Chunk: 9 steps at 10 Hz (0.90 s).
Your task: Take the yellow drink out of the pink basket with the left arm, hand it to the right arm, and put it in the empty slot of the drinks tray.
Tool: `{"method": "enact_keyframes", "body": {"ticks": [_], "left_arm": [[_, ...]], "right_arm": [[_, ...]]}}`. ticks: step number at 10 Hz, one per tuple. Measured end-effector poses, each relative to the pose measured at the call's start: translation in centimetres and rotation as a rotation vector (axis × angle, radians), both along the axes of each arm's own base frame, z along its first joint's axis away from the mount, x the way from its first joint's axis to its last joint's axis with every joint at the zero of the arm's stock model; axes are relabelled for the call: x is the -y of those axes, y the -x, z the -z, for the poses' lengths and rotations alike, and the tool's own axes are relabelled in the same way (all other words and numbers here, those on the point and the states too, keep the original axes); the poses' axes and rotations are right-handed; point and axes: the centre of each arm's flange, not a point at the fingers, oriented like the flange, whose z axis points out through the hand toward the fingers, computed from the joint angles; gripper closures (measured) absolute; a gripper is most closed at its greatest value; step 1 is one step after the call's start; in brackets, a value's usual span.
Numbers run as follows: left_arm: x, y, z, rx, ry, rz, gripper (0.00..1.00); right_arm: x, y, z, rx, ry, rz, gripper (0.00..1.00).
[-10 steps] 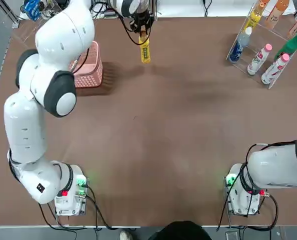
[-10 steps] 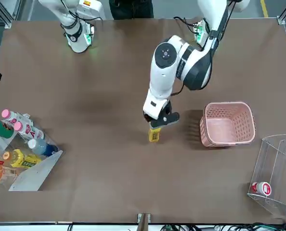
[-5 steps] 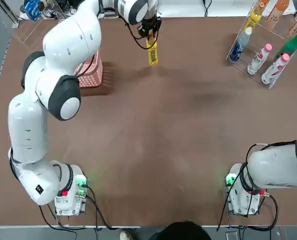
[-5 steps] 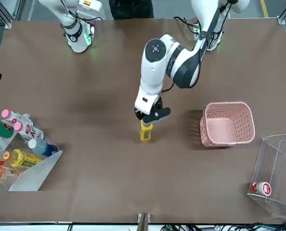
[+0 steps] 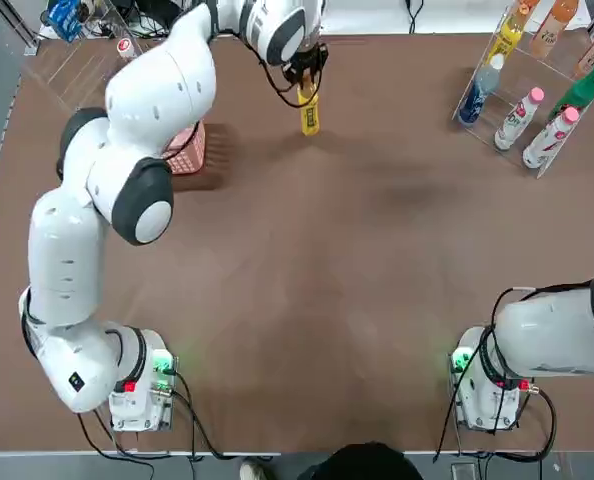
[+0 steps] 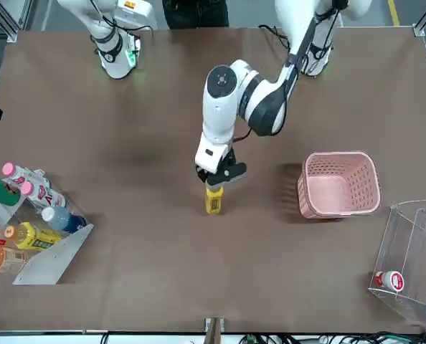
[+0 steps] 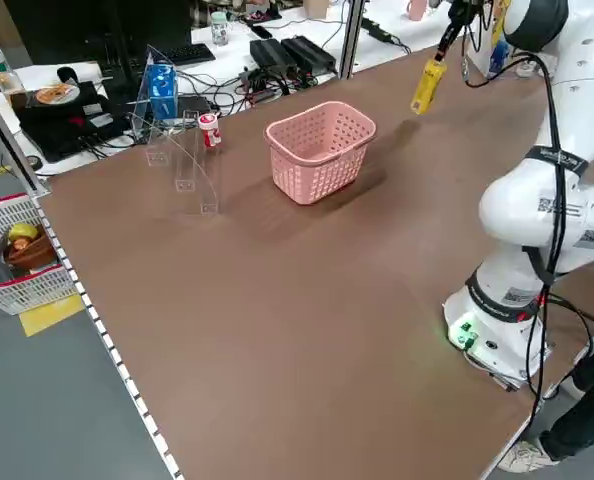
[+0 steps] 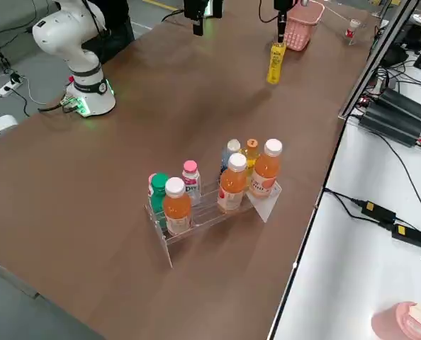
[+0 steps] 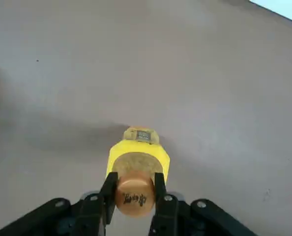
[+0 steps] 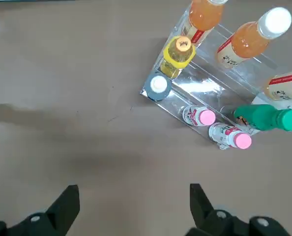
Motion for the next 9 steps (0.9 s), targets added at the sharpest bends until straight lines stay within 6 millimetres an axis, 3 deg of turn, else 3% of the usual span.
{"method": "enact_keyframes", "body": {"ticks": [4, 7, 9], "left_arm": [[0.4, -0.4, 1.1, 0.014, 0.025, -0.038, 0.66], [0.9, -0.8, 4.0, 0.016, 0.028, -0.040, 0.66], [0.9, -1.0, 4.0, 0.022, 0.030, -0.042, 0.66]], "right_arm": [[0.0, 0.0, 0.0, 0.000, 0.000, 0.000, 0.01], [0.0, -0.2, -0.2, 0.017, 0.002, -0.001, 0.01], [-0.2, -0.2, -0.2, 0.020, 0.002, -0.003, 0.01]]}}
